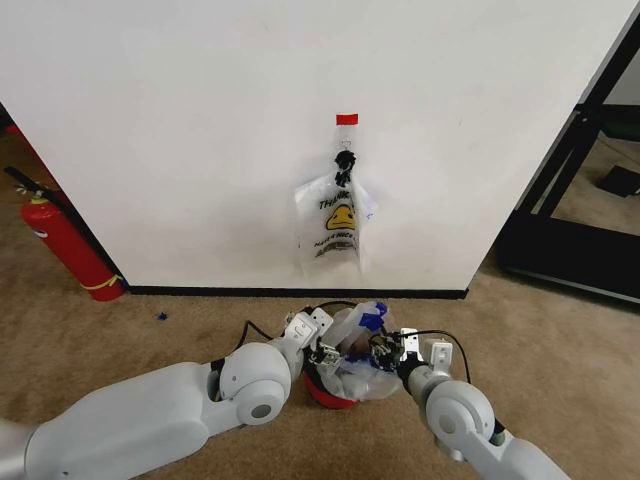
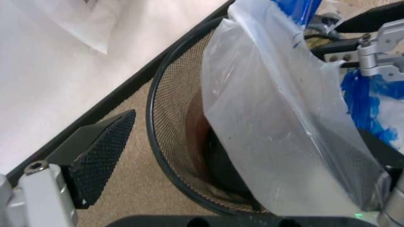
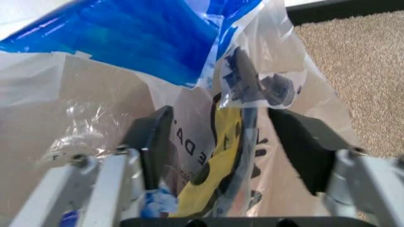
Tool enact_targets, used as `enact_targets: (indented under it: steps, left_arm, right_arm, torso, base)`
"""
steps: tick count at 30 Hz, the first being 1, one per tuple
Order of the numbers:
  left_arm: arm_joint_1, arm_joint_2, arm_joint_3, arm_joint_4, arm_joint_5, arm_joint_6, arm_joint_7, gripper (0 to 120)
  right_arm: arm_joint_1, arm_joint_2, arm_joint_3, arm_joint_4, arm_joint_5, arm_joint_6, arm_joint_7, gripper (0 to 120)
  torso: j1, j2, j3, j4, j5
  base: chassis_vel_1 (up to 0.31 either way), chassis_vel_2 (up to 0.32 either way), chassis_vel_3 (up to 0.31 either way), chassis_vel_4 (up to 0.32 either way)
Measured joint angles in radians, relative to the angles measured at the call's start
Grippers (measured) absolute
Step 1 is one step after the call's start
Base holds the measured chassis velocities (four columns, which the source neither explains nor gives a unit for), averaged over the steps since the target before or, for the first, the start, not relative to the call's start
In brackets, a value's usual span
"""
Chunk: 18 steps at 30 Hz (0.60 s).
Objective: Pick up the garbage bag from the wall and place it over the trash bin.
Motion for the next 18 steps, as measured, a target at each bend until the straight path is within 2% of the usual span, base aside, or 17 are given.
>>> enact_targets:
  steps: [3,5,9,11,15,18]
  left_arm:
    - [-0.007,-0.001,0.001,-0.002,0.0,0.0,0.0,100]
    - [-0.009,-0.002,0.002,-0.002,0.0,0.0,0.0,100]
    - [-0.025,-0.006,0.015,-0.009,-0.001,0.0,0.001,100]
    - [-0.031,-0.008,0.02,-0.01,-0.002,0.0,0.001,100]
    - [-0.042,-0.013,0.022,-0.011,-0.003,0.0,0.0,100]
    - [-0.05,-0.018,0.025,-0.01,-0.003,0.0,0.0,100]
  right_arm:
    - [0.014,0.0,0.002,-0.001,0.02,0.0,0.008,75]
    - [0.017,0.001,0.002,-0.003,0.022,0.0,0.009,77]
    - [0.05,0.017,0.003,-0.038,0.044,-0.002,0.009,97]
    - [0.055,0.02,0.0,-0.048,0.047,-0.005,0.009,99]
    - [0.055,0.022,0.0,-0.056,0.053,-0.006,0.008,90]
    - [0.052,0.024,0.003,-0.064,0.061,-0.006,0.008,76]
  torso:
    - [0.0,0.0,0.0,0.0,0.0]
    - [0.0,0.0,0.0,0.0,0.0]
    - [0.0,0.0,0.0,0.0001,0.0]
    - [0.0,0.0,0.0,0.0001,0.0]
    - [0.0,0.0,0.0,0.0,0.0]
    - [0.0,0.0,0.0,0.0,0.0]
  base:
    - [0.0,0.0,0.0,0.0]
    - [0.0,0.0,0.0,0.0]
    - [0.0,0.0,0.0,0.0]
    - [0.0,0.0,0.0,0.0]
    - [0.0,0.0,0.0,0.0]
    - [0.0,0.0,0.0,0.0]
